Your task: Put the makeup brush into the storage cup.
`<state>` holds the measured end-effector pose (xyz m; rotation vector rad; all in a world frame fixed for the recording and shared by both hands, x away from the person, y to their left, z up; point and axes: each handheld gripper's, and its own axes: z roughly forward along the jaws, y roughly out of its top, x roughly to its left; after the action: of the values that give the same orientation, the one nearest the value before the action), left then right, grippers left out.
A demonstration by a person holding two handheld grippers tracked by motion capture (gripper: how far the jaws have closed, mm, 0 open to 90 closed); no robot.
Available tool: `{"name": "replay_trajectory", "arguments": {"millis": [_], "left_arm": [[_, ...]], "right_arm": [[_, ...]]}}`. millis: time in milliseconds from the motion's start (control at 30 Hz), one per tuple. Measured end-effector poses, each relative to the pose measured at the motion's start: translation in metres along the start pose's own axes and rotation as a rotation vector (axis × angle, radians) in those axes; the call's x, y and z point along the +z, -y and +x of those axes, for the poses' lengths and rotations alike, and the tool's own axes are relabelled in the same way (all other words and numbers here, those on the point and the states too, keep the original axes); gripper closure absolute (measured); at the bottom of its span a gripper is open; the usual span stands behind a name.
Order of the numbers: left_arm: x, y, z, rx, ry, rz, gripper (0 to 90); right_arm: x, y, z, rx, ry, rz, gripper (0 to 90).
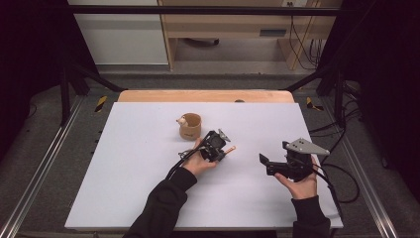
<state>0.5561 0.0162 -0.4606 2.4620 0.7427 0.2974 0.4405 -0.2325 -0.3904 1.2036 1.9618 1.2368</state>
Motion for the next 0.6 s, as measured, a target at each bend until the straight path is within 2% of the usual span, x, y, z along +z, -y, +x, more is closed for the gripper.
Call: {"name": "replay_trajectory", "arguments": {"millis": [333, 600], "left_arm": [[-0.002, -0.001, 0.0, -0.002, 0.006, 0.011, 82.2], [-0.015, -0.005, 0.001, 0.004, -0.004, -0.004, 82.3]], "right_arm": [[0.0, 0.0, 0.0, 0.004, -0.002, 0.0, 7.7], [0.0, 0.0, 0.0, 0.003, -0.002, 0.001, 7.7]]}}
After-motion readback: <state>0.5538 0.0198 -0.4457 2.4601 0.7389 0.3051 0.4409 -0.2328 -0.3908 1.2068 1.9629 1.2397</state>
